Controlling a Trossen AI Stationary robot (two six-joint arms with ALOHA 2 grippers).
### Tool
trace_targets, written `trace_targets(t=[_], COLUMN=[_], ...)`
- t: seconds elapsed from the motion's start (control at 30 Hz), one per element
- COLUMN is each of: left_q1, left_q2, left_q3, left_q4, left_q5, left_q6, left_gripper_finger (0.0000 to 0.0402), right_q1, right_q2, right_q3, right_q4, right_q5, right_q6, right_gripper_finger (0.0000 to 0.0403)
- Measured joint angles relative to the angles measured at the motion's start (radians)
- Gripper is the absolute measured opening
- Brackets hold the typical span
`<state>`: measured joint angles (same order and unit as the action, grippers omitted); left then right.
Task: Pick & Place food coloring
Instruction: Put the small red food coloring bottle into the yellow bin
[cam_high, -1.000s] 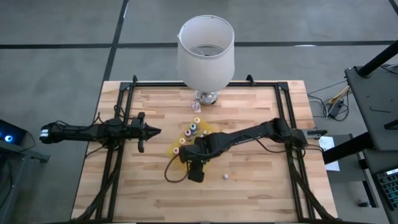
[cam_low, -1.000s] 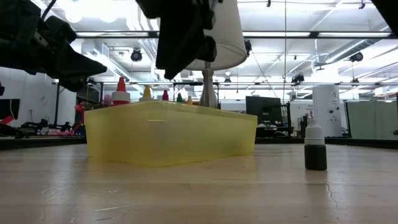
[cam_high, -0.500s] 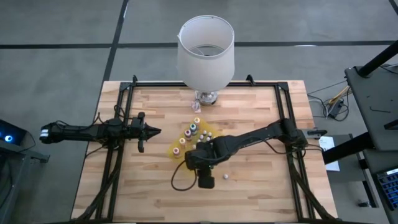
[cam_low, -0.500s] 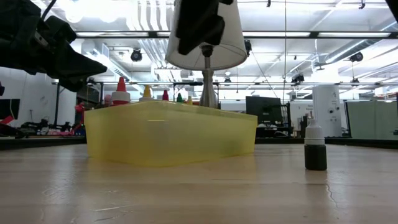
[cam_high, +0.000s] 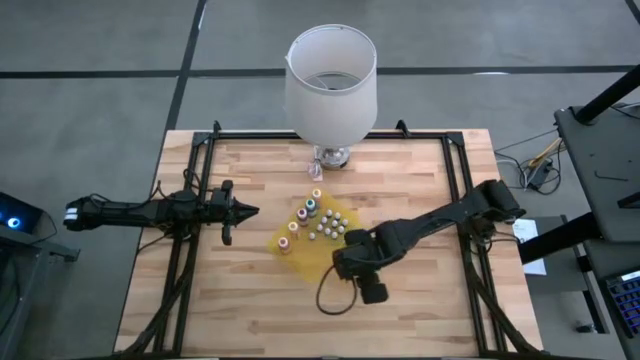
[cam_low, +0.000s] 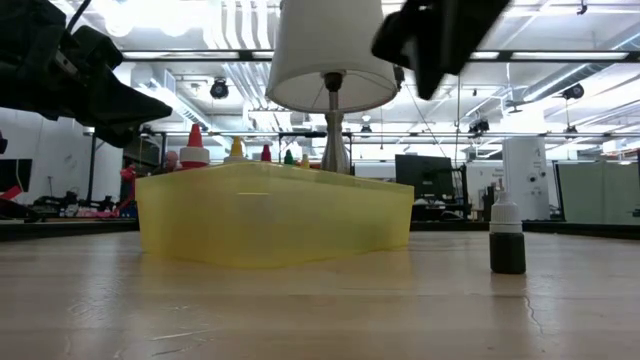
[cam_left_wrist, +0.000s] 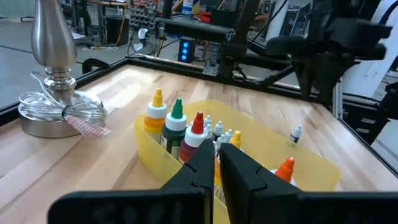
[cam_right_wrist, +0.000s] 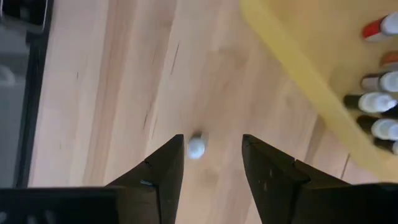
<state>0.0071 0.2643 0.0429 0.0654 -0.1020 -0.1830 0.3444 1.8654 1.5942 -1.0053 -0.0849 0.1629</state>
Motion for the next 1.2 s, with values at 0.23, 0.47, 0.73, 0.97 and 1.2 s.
trace_targets(t=[0.23,0.47,0.73,0.97,1.2], left_q1=[0.0,0.0,0.0,0.0,0.0], left_q2=[0.0,0.0,0.0,0.0,0.0], left_q3=[0.0,0.0,0.0,0.0,0.0], left_q4=[0.0,0.0,0.0,0.0,0.0], left_q5=[0.0,0.0,0.0,0.0,0.0], left_q6=[0.0,0.0,0.0,0.0,0.0], left_gripper_finger=[0.0,0.0,0.0,0.0,0.0], right_q1=[0.058,0.074,0.077,0.079,0.078], right_q2=[-0.017,-0.017,-0.017,-0.015,-0.015], right_q3=[-0.067,-0.081,-0.161,-0.232,-0.288], right_q4=[0.022,0.053,0.137,0.182,0.23], right_q5=[0.0,0.006,0.006,0.031,0.081], right_q6=[-0.064,-0.074,-0.068,-0.063,-0.059], right_gripper_finger=[0.0176,0.0196,0.0201,0.0201,0.0201])
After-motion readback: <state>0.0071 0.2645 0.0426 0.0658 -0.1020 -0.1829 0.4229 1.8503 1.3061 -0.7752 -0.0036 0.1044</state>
